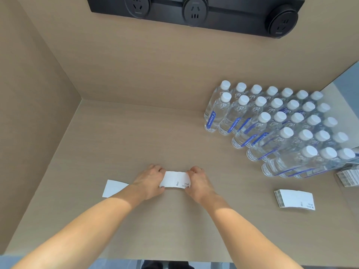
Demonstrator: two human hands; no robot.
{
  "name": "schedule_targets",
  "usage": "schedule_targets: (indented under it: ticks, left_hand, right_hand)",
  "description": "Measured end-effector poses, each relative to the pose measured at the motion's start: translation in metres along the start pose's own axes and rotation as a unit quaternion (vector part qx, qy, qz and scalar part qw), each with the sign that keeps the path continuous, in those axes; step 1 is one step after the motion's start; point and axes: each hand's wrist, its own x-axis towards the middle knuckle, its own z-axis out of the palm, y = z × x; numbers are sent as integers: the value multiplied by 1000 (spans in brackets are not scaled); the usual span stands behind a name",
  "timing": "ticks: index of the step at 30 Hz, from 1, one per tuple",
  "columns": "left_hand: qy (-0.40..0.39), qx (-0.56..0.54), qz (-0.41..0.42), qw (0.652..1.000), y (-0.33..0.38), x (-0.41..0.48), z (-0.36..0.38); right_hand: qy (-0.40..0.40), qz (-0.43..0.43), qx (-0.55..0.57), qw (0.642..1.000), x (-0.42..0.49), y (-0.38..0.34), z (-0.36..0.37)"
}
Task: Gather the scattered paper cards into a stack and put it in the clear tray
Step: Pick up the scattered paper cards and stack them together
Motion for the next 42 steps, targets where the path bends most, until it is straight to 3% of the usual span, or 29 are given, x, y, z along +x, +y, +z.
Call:
schedule_targets:
  ticks: [16, 23, 27, 34, 42]
  left_hand:
    - [0, -171, -72, 983, -8, 13, 19]
    - [-12, -142, -49, 989, -26, -4, 5]
    - [6, -118, -73, 990, -65, -33, -13]
    - [2, -90, -155, 984, -125, -90, -17]
    - [-8, -101, -121, 988, -133, -112, 11]
  right_hand:
    - [-27, 32, 32, 999, 9, 2, 5]
    - [-81, 2, -59, 995, 15, -9, -19]
    - [-48, -33, -60, 996, 21, -40, -24]
    - [-65, -129, -36, 989, 18, -123, 15]
    - [-82, -145, -61, 984, 8, -159, 54]
